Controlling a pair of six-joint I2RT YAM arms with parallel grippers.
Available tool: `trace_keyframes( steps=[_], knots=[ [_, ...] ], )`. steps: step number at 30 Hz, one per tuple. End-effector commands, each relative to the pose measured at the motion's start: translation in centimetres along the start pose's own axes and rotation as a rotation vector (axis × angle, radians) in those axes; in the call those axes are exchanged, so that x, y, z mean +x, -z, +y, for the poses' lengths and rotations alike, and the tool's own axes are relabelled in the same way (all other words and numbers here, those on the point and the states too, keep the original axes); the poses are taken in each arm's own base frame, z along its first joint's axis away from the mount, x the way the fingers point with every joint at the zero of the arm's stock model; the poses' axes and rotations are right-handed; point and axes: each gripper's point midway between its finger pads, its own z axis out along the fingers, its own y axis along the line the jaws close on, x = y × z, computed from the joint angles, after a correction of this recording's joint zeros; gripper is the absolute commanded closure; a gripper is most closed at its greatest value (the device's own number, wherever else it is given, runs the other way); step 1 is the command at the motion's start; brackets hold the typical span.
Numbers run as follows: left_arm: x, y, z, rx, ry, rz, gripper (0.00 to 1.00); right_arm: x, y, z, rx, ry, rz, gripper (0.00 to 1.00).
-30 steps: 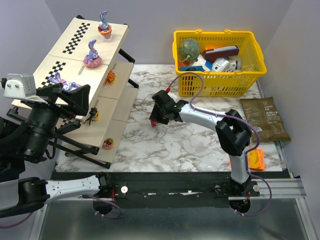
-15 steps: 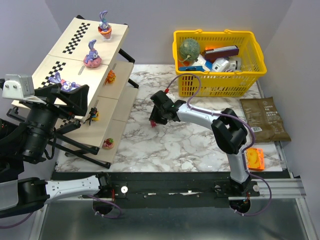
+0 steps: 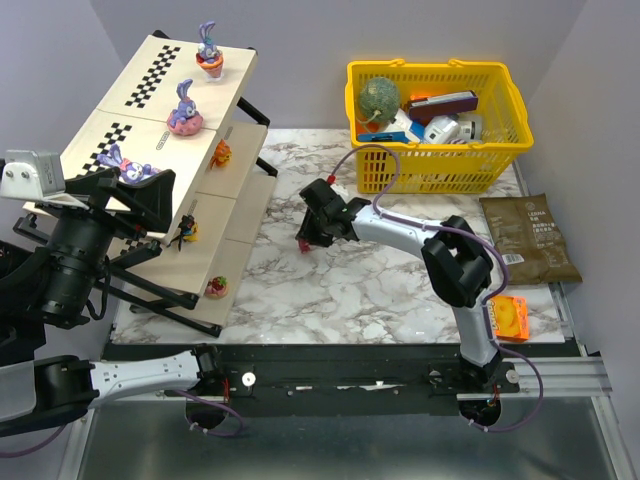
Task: Place and organize the plastic toys onto the shelf
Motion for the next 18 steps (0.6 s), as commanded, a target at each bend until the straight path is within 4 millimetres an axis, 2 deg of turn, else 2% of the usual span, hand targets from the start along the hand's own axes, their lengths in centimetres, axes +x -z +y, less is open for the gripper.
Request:
trace_keyframes(
  steps=[1, 8, 10, 12, 13, 15, 17, 18],
  knots=[
    [-0.2, 0.1, 0.7, -0.029, 0.004, -0.011, 0.01, -0.4, 0.6, 2.0, -0.048, 0.034, 0.001, 0.99],
    [-0.3, -0.1, 0.5, -0.034, -0.008, -0.011, 0.01, 0.2, 1.9, 6.7, -0.137, 0.093, -0.02, 0.99],
    [-0.3, -0.1, 0.5, -0.036, -0.013, -0.012, 0.01, 1.1, 1.6, 7.5, -0.144, 0.116, -0.013, 0.99],
    [-0.3, -0.2, 0.4, -0.036, -0.02, -0.01, 0.01, 1.6, 2.0, 9.3, -0.18, 0.137, -0.016, 0.99],
    [-0.3, -0.2, 0.5, -0.04, -0.02, -0.011, 0.01, 2.1, 1.4, 9.5, -0.176, 0.146, -0.012, 0.99],
    [-0.3, -0.3, 0.4, -0.04, -0.025, -0.01, 0.01, 2.6, 1.9, 11.3, -0.212, 0.158, -0.013, 0.99],
    [-0.4, -0.4, 0.3, -0.039, -0.024, -0.008, 0.01, 3.3, 1.4, 11.8, -0.215, 0.173, -0.008, 0.99],
    [-0.3, -0.4, 0.3, -0.039, -0.025, -0.006, 0.01, 3.7, 1.8, 12.8, -0.236, 0.179, -0.012, 0.99]
  ],
)
